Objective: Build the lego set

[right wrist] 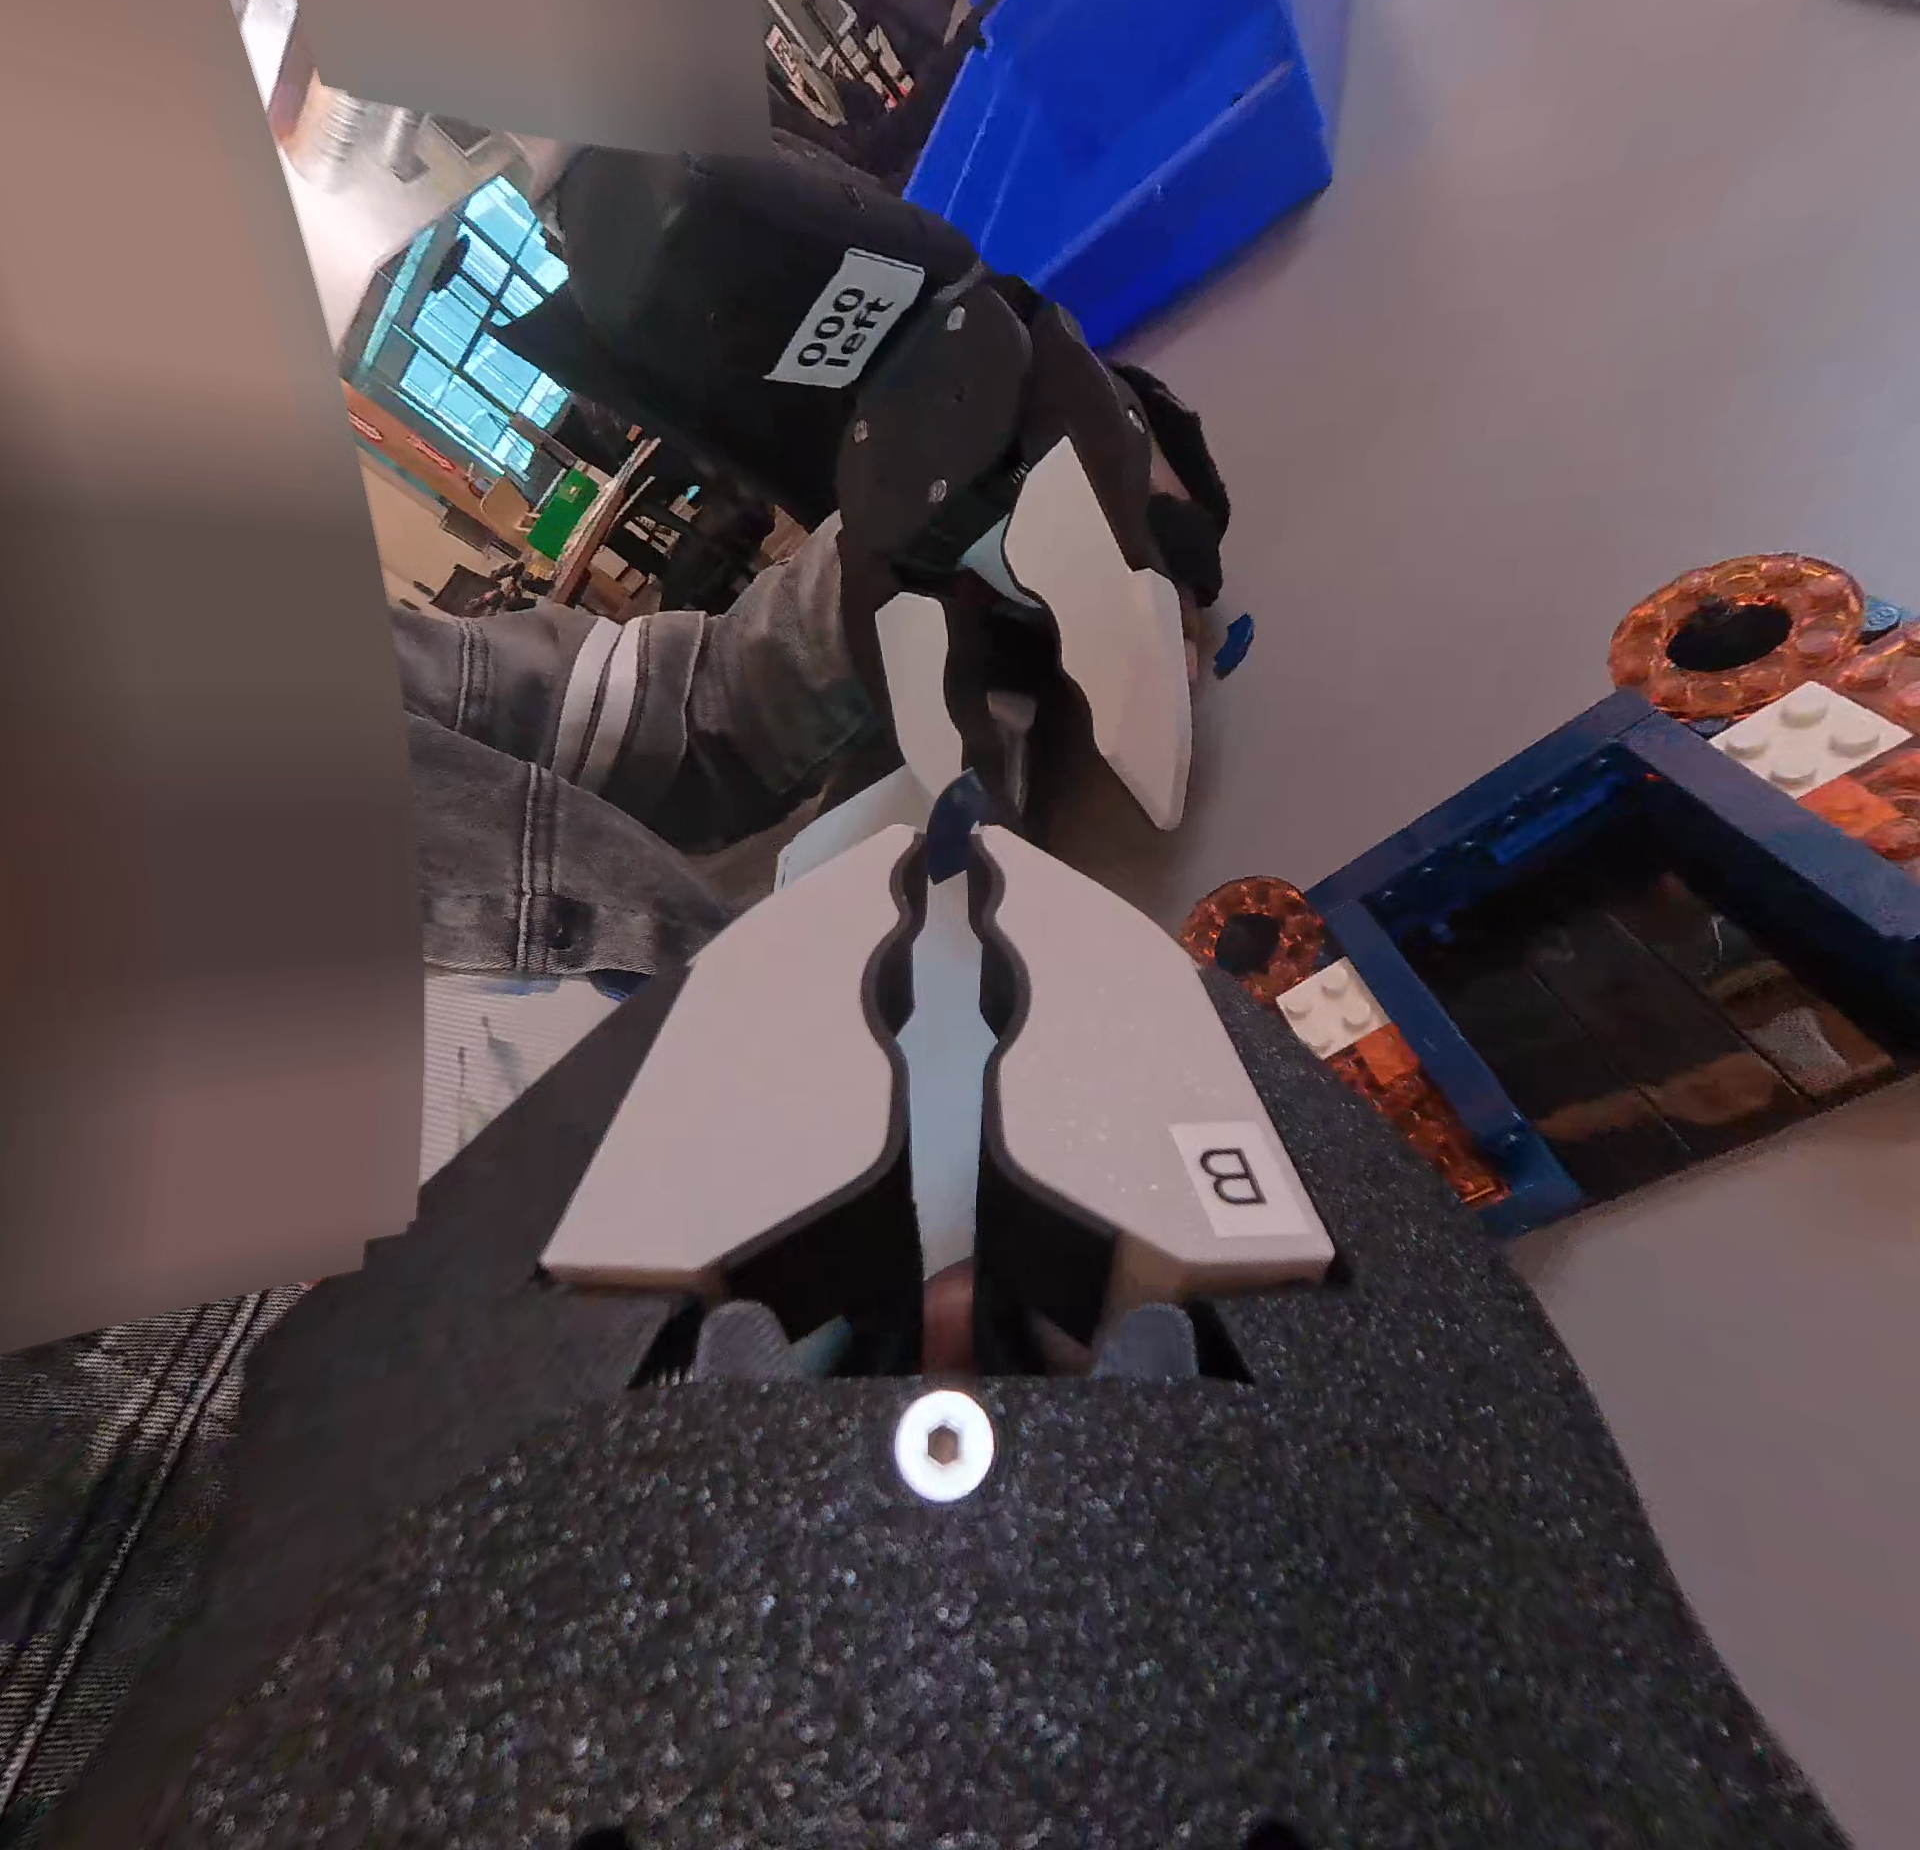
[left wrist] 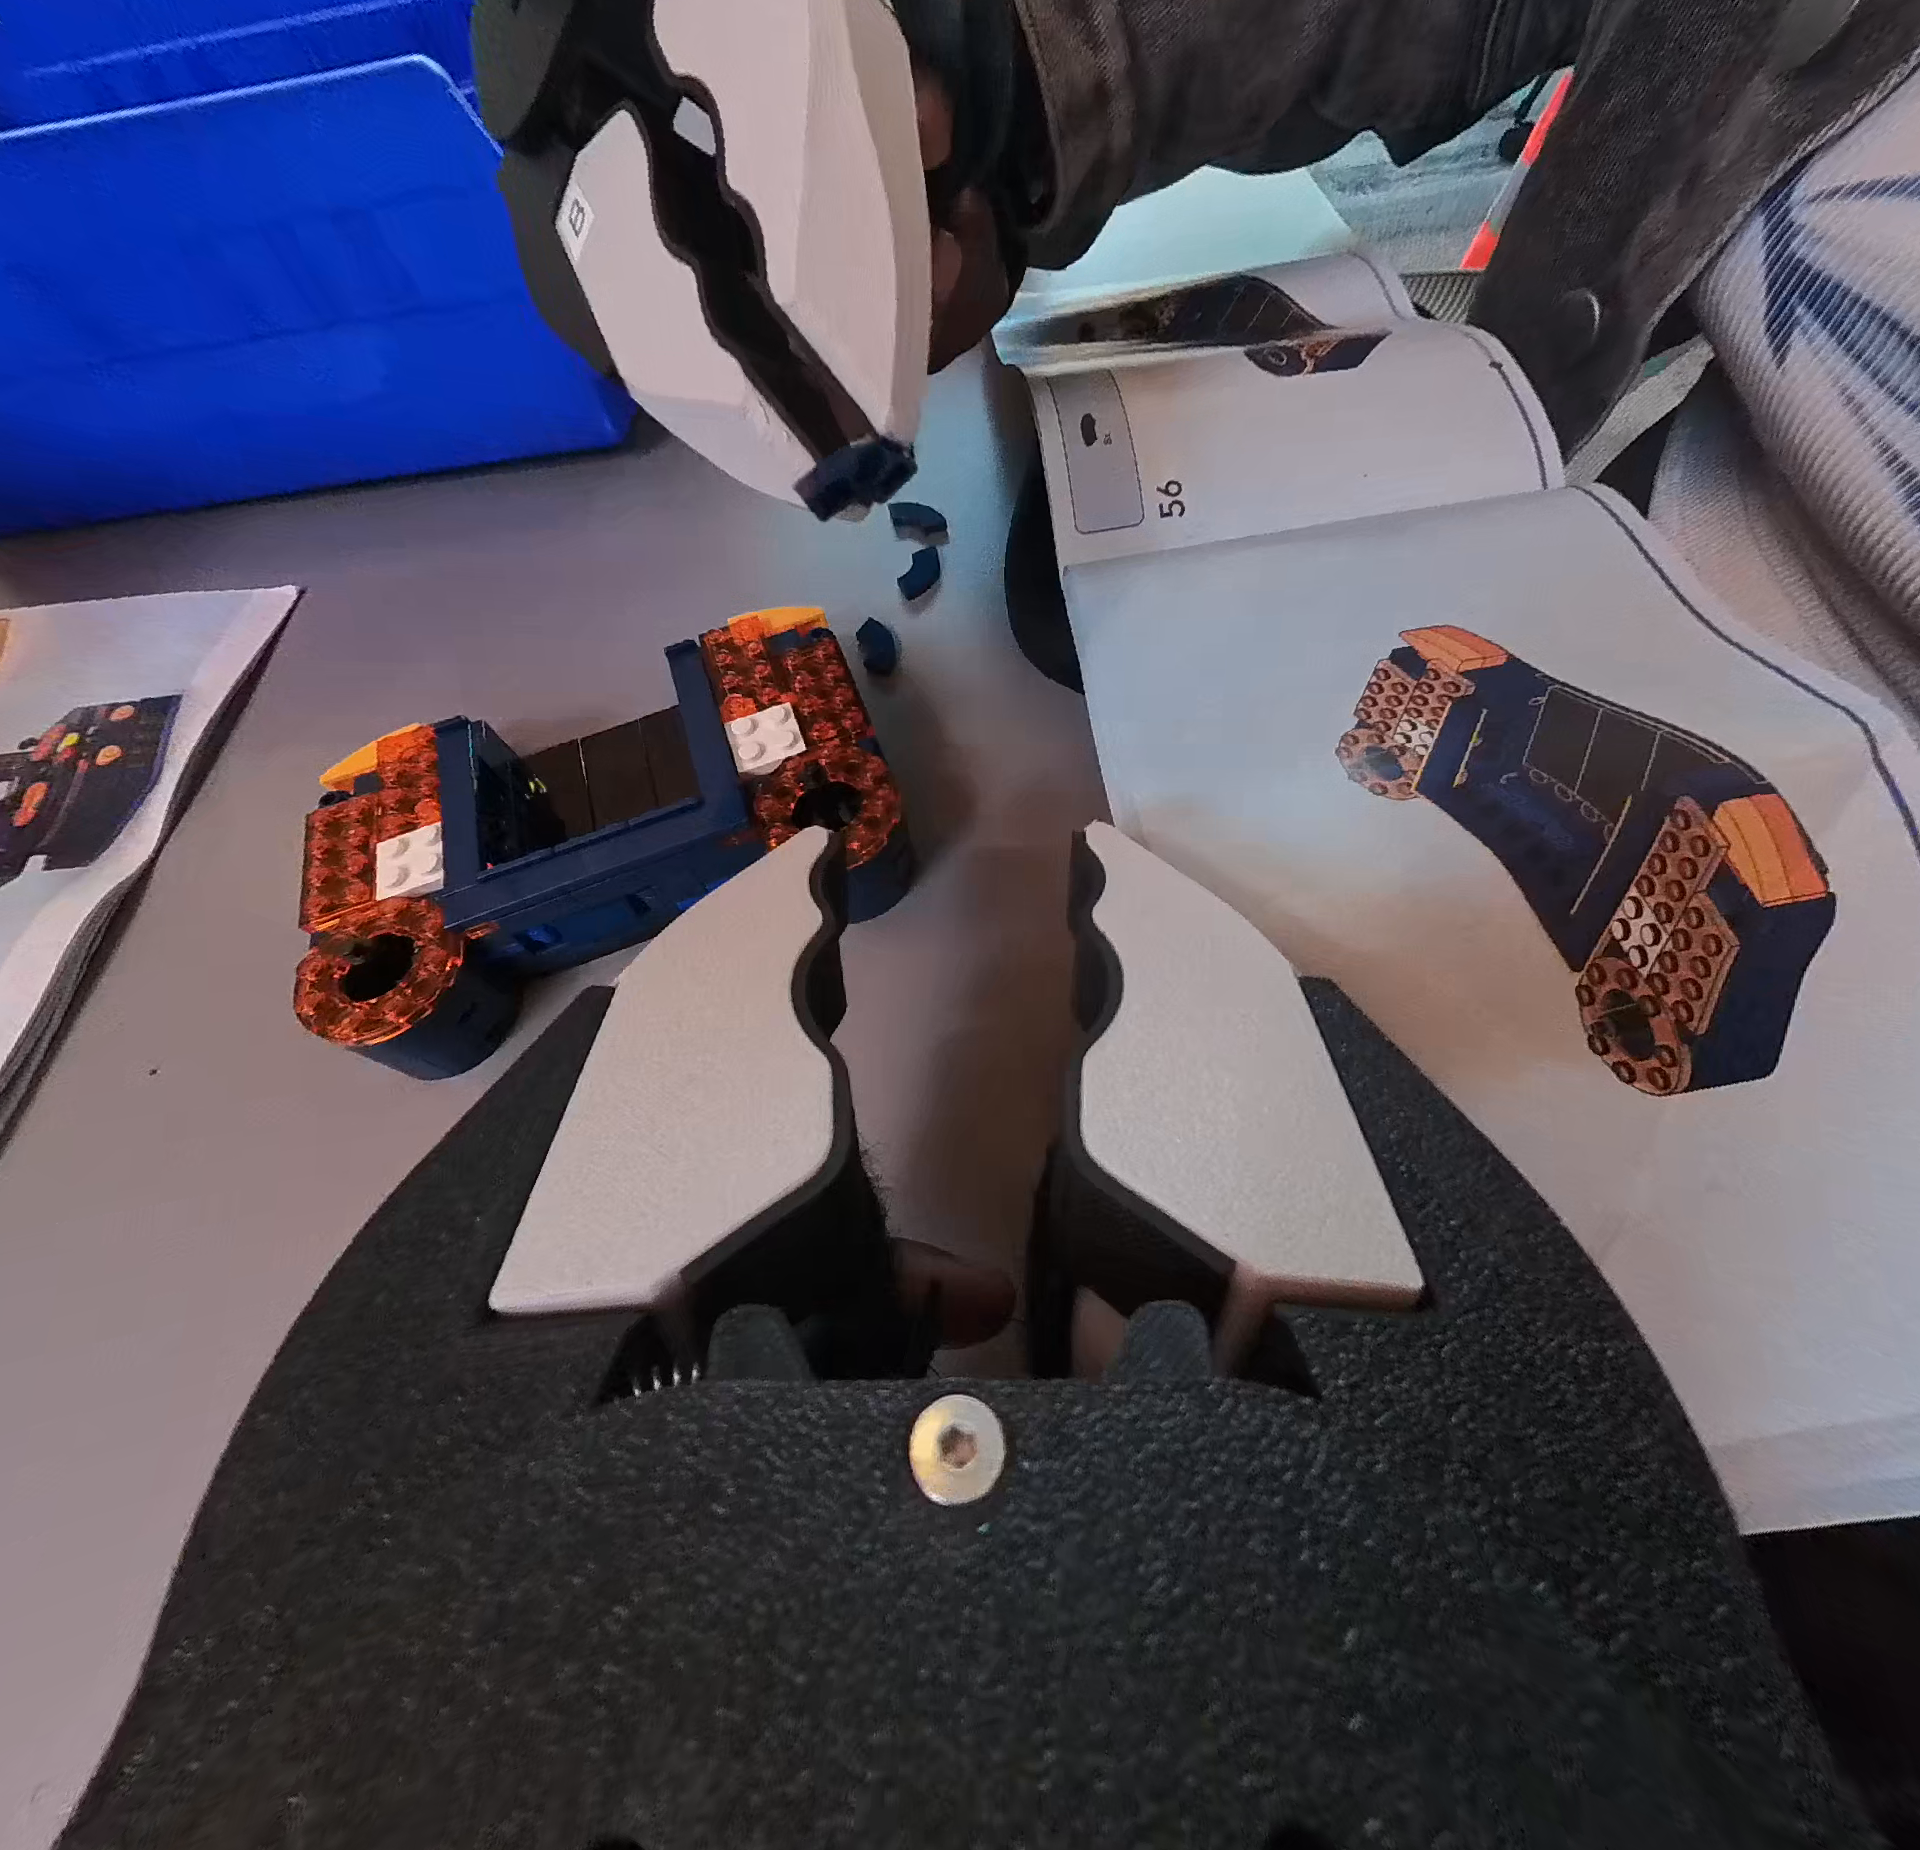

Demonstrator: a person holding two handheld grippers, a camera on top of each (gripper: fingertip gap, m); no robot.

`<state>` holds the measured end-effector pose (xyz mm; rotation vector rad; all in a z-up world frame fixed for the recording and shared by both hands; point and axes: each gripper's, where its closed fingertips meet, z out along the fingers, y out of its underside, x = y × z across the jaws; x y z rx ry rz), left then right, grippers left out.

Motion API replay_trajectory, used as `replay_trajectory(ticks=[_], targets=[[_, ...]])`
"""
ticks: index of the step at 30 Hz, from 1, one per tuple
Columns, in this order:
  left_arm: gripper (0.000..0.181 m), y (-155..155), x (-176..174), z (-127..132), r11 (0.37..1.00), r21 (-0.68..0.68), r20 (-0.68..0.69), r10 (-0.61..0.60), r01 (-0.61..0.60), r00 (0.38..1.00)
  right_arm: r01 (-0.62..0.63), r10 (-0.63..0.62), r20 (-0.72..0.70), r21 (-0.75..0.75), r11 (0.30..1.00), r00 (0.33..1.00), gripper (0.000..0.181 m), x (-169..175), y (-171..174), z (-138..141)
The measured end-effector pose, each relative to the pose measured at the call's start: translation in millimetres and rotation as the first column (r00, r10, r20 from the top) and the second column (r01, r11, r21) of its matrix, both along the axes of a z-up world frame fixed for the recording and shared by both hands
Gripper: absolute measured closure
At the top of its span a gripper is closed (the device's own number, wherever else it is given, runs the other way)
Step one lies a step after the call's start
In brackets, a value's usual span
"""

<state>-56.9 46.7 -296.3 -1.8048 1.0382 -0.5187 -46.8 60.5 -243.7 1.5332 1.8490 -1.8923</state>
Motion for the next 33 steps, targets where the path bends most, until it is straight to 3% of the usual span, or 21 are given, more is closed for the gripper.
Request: replay_trajectory(ticks=[5,9,17,21,33], targets=[[0.140,-0.3,-2.1,-4.2,1.000,-0.014,-0.016,0.000,-0.001,1.000,0.022,-0.032,0.056,0.176,0.984,0.998,0.175,-2.8,1.5,-18.1],[0.140,-2.0,1.6,-9.5,1.000,-0.020,-0.054,-0.017,0.016,0.998,0.032,-0.075,0.090,0.409,0.912,0.993,0.175,-2.9,6.3,-37.5],[0.139,-1.2,1.4,-9.7,1.000,-0.011,-0.061,-0.012,0.011,0.998,-0.023,-0.144,0.127,0.823,0.568,0.981,0.175,-5.6,13.4,-62.7],[0.139,-1.2,1.9,-10.9,1.000,-0.013,-0.068,-0.013,0.013,0.998,-0.037,-0.175,0.130,0.889,0.457,0.976,0.175,-8.2,15.1,-64.7],[0.130,0.8,4.4,-10.3,1.000,0.008,-0.075,-0.008,0.008,0.997,-0.112,-0.151,0.186,0.911,0.396,0.971,0.175,-12.2,10.1,-67.2]])
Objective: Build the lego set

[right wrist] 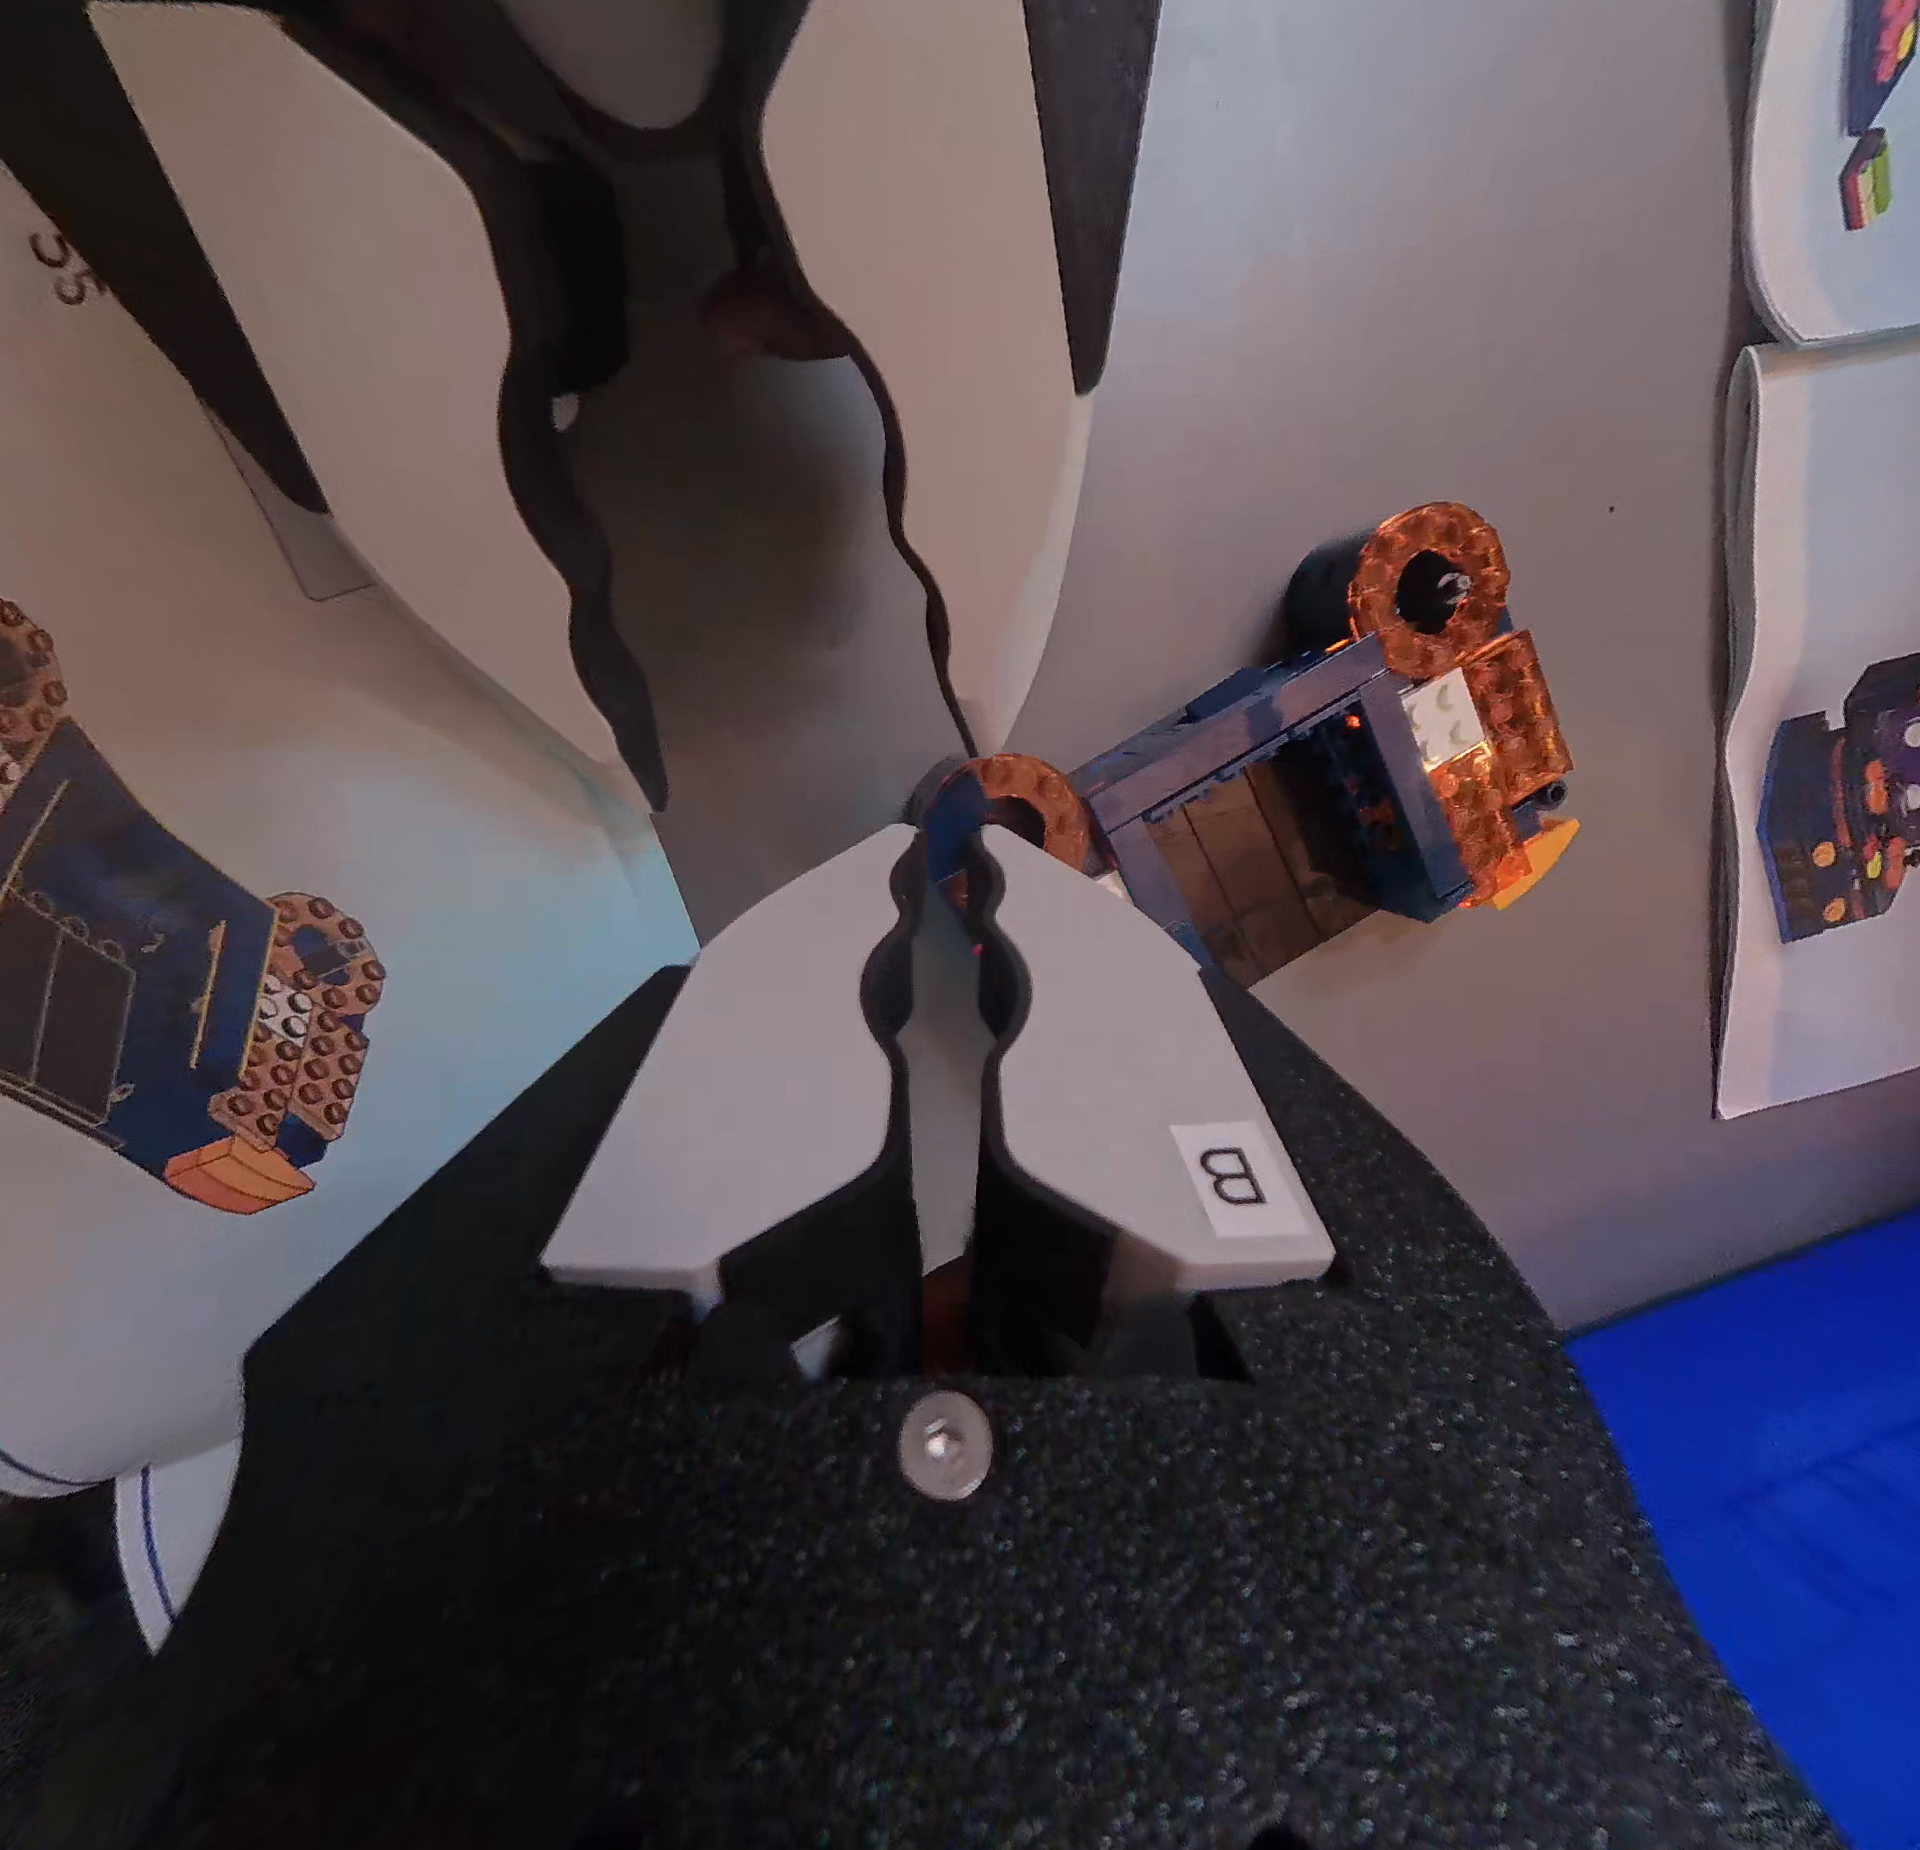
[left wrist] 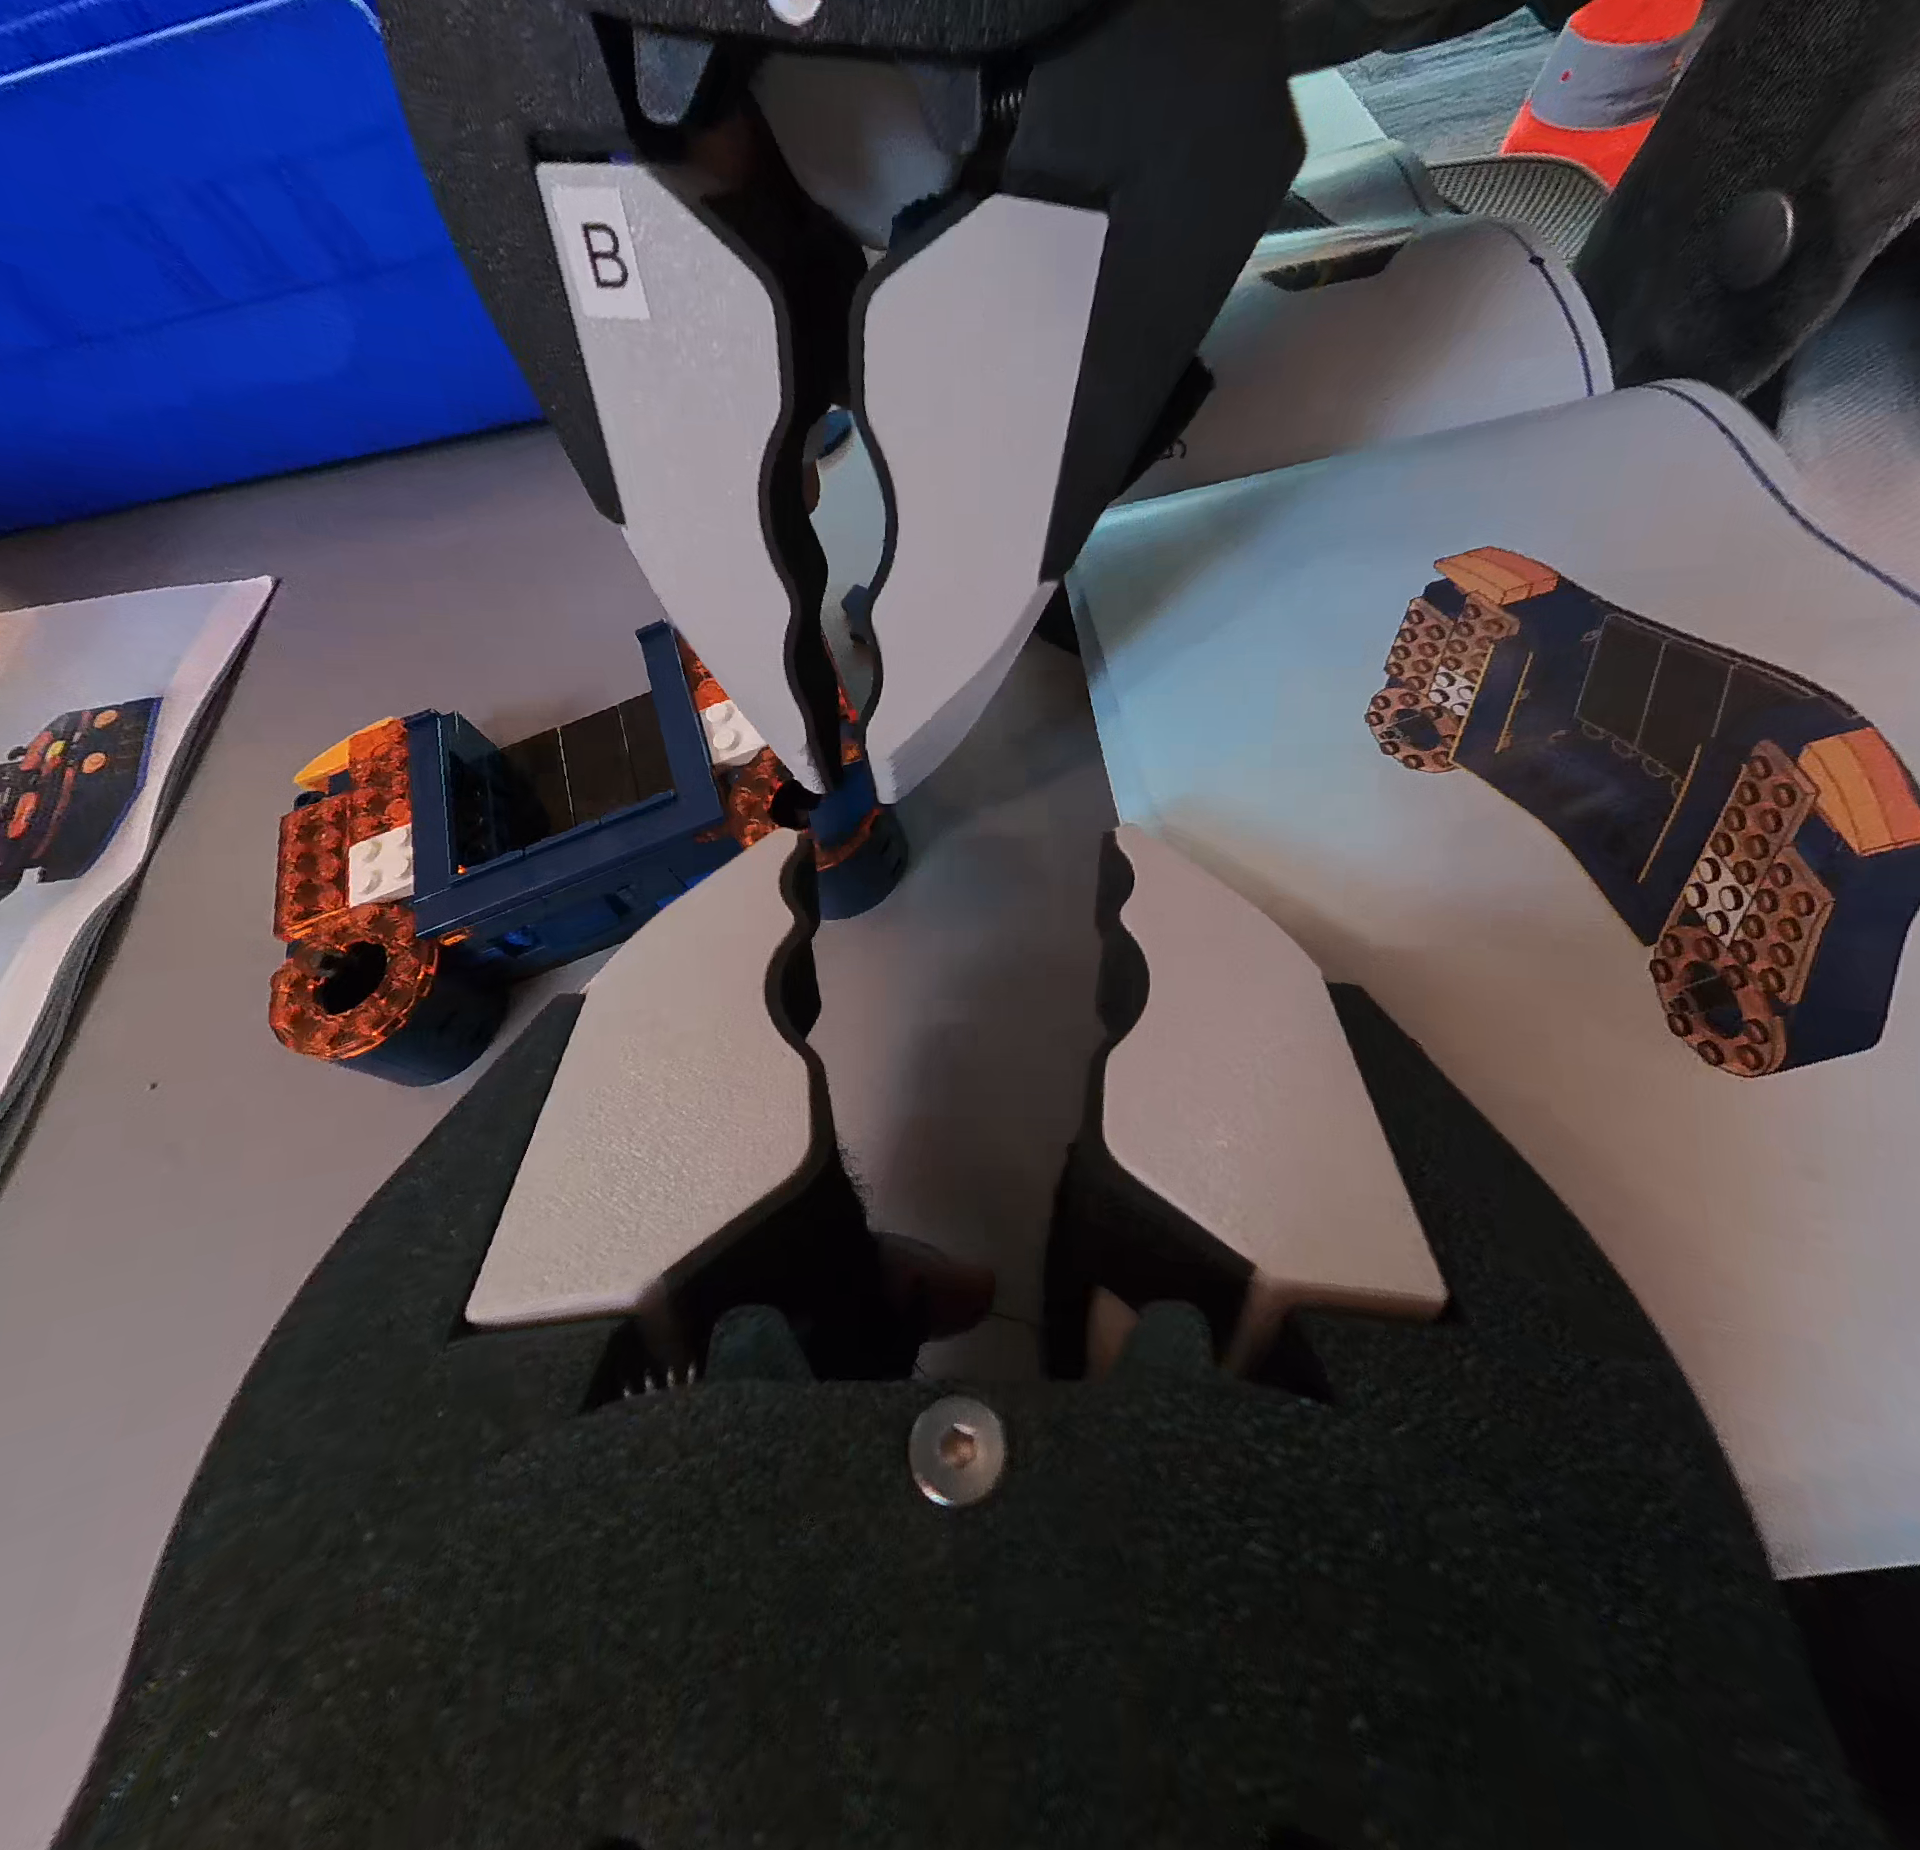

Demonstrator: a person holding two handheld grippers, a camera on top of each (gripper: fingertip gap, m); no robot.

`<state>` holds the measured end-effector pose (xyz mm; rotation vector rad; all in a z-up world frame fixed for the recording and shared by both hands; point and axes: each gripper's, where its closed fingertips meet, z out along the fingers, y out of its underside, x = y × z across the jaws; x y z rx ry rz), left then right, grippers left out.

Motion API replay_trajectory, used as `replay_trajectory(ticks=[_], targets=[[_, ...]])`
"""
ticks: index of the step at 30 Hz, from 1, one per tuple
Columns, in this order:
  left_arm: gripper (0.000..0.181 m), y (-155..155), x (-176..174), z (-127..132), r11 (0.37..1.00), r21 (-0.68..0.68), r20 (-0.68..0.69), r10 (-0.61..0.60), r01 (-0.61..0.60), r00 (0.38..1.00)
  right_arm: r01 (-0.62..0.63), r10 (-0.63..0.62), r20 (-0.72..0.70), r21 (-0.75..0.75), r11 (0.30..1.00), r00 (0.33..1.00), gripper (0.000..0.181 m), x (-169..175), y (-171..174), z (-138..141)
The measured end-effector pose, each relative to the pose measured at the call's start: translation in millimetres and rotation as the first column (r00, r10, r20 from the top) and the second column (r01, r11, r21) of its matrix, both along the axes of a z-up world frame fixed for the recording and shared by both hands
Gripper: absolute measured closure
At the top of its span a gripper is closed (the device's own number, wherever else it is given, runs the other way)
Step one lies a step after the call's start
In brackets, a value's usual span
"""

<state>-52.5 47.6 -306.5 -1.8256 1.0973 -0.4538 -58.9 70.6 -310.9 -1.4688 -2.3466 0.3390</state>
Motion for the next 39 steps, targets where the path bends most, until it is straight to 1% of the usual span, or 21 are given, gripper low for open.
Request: replay_trajectory(ticks=[3,8,14,19,23,27,30,32,33,34,35,37,39], targets=[[0.126,0.1,1.9,1.7,1.000,0.013,0.006,-0.005,0.005,1.000,-0.018,0.018,0.017,0.014,1.000,1.000,0.175,0.9,0.0,-0.3],[0.126,-3.1,7.1,2.9,0.999,0.028,0.015,-0.041,0.040,0.999,-0.057,0.057,0.032,0.022,0.998,0.998,0.175,0.5,-0.6,-0.7],[0.127,-0.1,7.1,-4.5,1.000,0.014,-0.032,-0.024,0.024,0.999,-0.085,0.085,0.033,0.008,0.996,0.996,0.175,-0.2,-0.9,-0.9],[0.130,2.1,7.3,-5.0,0.999,0.035,-0.047,-0.009,0.011,0.999,-0.087,0.087,0.032,0.001,0.996,0.996,0.175,-0.5,-0.7,-1.0],[0.136,2.7,8.1,-5.8,0.998,0.065,-0.070,-0.008,0.013,0.997,-0.086,0.086,0.032,-0.003,0.996,0.996,0.175,-0.6,-0.6,-1.1],[0.137,6.8,7.4,-7.2,0.997,0.082,-0.091,0.022,-0.014,0.996,-0.085,0.085,0.027,0.013,0.996,0.996,0.175,-1.9,2.8,-1.3],[0.139,7.9,7.4,-6.9,0.997,0.074,-0.082,0.034,-0.028,0.996,-0.087,0.088,0.026,-0.009,0.996,0.996,0.175,-1.9,2.8,-1.3],[0.144,6.6,8.9,-8.0,0.998,0.063,-0.084,0.025,-0.020,0.996,-0.096,0.096,0.023,-0.008,0.995,0.995,0.175,-1.9,2.8,-1.5],[0.144,1.1,8.3,-21.1,1.000,-0.016,-0.142,-0.004,0.001,0.990,-0.098,0.098,0.020,-0.008,0.995,0.995,0.175,-2.2,2.9,-1.4],[0.145,4.9,7.3,-28.8,0.996,-0.081,-0.166,0.031,-0.045,0.986,-0.100,0.100,0.018,-0.014,0.995,0.995,0.175,-2.7,2.6,-1.4],[0.145,5.0,9.2,-29.1,0.994,-0.102,-0.158,0.020,-0.037,0.987,-0.101,0.102,0.016,-0.022,0.995,0.995,0.175,-3.2,2.5,-1.3],[0.145,1.8,7.0,-27.1,0.995,-0.097,-0.146,0.000,-0.014,0.989,-0.104,0.104,0.006,-0.042,0.994,0.995,0.175,-4.6,2.2,-1.1],[0.146,-4.2,4.3,-15.0,0.996,-0.085,-0.060,-0.021,0.016,0.998,-0.106,0.106,-0.010,-0.069,0.992,0.994,0.175,-5.5,2.0,-0.9]])
